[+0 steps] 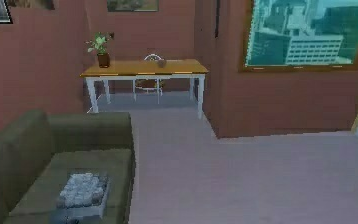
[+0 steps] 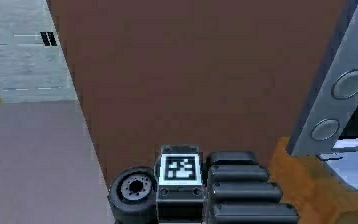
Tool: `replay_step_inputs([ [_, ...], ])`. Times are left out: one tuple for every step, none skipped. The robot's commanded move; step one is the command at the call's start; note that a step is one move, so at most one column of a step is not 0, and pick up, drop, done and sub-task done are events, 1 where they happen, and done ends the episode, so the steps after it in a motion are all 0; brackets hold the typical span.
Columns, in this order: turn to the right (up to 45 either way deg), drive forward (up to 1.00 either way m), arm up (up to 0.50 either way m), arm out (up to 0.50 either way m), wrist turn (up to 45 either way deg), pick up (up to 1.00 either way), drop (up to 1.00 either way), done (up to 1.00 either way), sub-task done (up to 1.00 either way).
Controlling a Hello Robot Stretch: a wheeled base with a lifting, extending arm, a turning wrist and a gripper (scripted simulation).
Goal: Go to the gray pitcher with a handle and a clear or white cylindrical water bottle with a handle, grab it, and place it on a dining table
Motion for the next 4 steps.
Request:
replay_step_inputs([
  [0.0,1.0,0.0,0.0,0.0,0.0,0.0,0.0,0.0],
  [0.0,1.0,0.0,0.0,0.0,0.0,0.0,0.0,0.0],
  [-45.0,0.0,0.0,0.0,0.0,0.0,0.0,0.0,0.0],
  [-45.0,0.0,0.0,0.0,0.0,0.0,0.0,0.0,0.0],
])
